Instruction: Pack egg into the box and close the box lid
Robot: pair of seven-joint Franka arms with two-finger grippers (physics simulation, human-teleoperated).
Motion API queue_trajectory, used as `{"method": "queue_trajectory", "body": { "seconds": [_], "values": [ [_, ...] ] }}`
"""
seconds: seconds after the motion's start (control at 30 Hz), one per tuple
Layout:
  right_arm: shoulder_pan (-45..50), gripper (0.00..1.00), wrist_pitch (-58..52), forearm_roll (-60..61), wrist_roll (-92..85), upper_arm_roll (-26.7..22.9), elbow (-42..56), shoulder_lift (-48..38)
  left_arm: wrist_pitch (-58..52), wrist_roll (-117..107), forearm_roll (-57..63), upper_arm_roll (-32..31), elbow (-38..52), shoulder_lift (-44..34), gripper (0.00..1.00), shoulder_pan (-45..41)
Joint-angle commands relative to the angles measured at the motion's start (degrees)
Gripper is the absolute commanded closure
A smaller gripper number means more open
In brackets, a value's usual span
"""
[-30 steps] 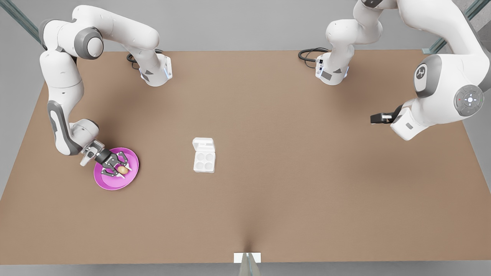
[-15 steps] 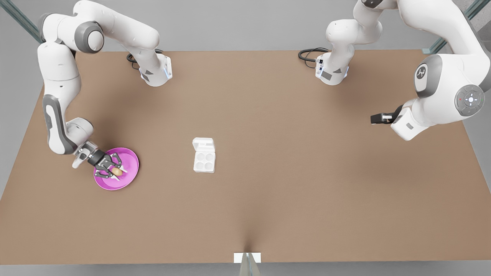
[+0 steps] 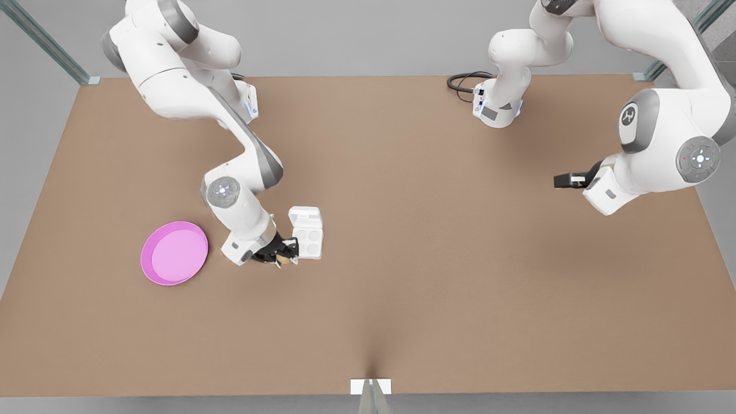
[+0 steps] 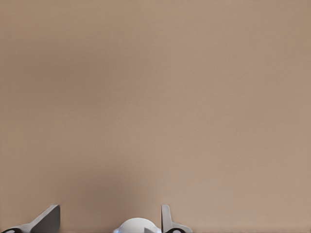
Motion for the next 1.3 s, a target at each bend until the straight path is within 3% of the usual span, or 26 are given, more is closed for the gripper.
{"method": "queue_trajectory", "body": {
  "seconds": [0.0, 0.1, 0.47, 0.7, 0.73, 0.77, 0.97, 1.03, 1.13, 1.2, 1.23, 1.27],
  "values": [
    [-0.03, 0.73, -0.34, 4.48, -2.33, 1.23, 0.93, 1.02, 0.0, 0.0, 0.11, 0.0, -0.01, 0.18, 0.0, -0.01],
    [0.32, 0.73, -2.81, -1.58, 2.42, 4.66, 0.05, 1.55, -0.09, 0.0, 0.2, 0.0, -0.01, 0.35, 0.0, -0.01],
    [6.04, 0.72, -5.44, -15.74, 13.23, 4.49, -1.88, 8.76, -0.09, 0.17, -0.06, 0.0, -0.09, 0.88, 0.0, -0.01],
    [6.04, 0.7, -13.79, -24.79, 14.02, 3.87, -4.69, 8.67, -0.62, 0.61, -0.06, -0.09, 0.08, 0.79, 0.0, -0.01],
    [5.95, 0.63, -13.71, -24.88, 14.02, 3.87, -4.78, 8.67, -0.62, 0.52, -0.06, 0.0, 0.08, 0.79, 0.0, -0.01],
    [5.95, 0.0, -13.71, -24.88, 14.02, 3.87, -4.78, 8.67, -0.61, 0.52, -0.06, 0.0, 0.08, 0.79, 0.0, -0.01],
    [5.24, 0.0, -13.53, -24.79, 13.76, 3.87, -4.26, 8.59, -0.62, 0.0, -0.06, -0.26, 0.08, 0.62, 0.0, -0.01],
    [1.03, 0.0, -12.92, -20.93, 7.97, 3.26, -5.66, 3.41, -0.62, -0.09, -0.15, -0.53, 0.17, 0.36, 0.0, -0.01],
    [1.03, 0.0, -12.83, 3.16, -8.65, -13.35, -4.17, -6.53, -0.62, 0.0, -0.24, -1.14, 0.17, 0.09, 0.0, -0.1],
    [0.76, 0.0, -14.93, 3.86, -13.66, -20.47, -1.8, -11.28, -1.4, 0.0, -0.15, -3.78, 0.17, 0.0, 0.0, -0.1],
    [0.15, 0.0, -23.27, 10.97, -21.03, -25.21, 4.17, -11.89, -2.28, -0.18, 0.28, -9.48, 0.34, 0.09, 0.0, -0.19],
    [-0.03, 0.0, -29.16, 13.0, -26.14, -29.35, 5.41, -14.18, -1.85, -9.39, 0.46, -20.03, 0.96, 2.63, 0.0, -0.63]
  ]
}}
